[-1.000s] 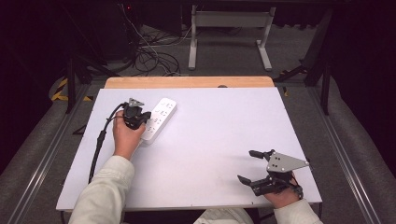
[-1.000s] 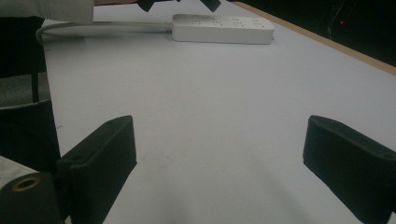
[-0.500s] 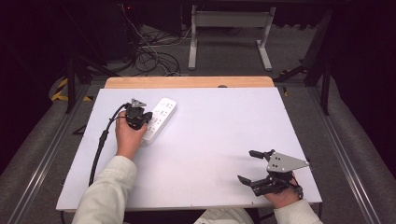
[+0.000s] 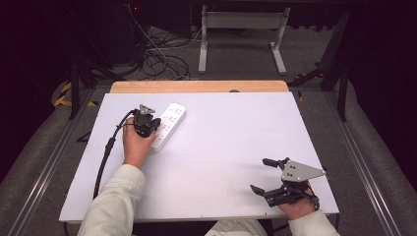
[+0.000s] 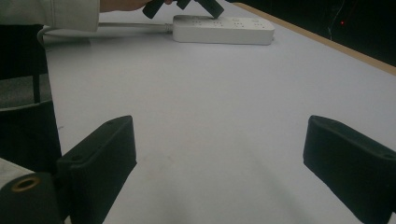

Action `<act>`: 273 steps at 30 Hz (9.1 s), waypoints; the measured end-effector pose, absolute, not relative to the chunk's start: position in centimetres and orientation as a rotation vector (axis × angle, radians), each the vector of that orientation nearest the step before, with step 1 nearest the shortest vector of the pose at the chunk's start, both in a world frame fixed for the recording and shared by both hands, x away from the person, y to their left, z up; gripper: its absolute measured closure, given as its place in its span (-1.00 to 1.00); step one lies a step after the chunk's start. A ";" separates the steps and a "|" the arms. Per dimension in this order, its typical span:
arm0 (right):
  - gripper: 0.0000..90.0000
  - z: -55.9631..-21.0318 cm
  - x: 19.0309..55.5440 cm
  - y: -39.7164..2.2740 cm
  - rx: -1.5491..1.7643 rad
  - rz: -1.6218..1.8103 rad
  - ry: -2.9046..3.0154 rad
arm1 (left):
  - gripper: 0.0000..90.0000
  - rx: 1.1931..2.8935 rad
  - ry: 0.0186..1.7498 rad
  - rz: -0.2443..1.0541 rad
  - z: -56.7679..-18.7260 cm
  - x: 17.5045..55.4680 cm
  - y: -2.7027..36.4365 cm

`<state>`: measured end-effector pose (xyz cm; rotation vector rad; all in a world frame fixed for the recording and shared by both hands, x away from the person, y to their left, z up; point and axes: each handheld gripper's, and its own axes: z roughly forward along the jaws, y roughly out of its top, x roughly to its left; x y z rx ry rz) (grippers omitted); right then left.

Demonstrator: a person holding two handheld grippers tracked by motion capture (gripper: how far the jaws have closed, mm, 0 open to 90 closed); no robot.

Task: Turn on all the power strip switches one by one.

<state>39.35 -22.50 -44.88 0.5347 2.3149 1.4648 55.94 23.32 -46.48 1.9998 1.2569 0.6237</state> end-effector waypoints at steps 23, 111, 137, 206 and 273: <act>-0.78 -44.9 39.4 -22.5 0.531 1.467 2.318 | 1.00 1.993 1.266 0.654 -46.8 55.7 23.0; -0.79 -45.4 38.3 -23.6 0.604 1.430 2.300 | 1.00 2.051 1.191 0.551 -46.2 60.3 22.4; -0.79 -45.5 38.6 -23.5 0.611 1.426 2.307 | 1.00 2.011 1.223 0.527 -44.9 60.8 22.6; -0.79 -45.7 38.9 -23.9 0.632 1.449 2.311 | 1.00 2.103 1.253 0.585 -45.4 64.4 19.8; -0.79 -45.2 40.1 -24.0 0.669 1.488 2.265 | -0.12 1.880 0.930 0.540 -38.7 47.2 23.9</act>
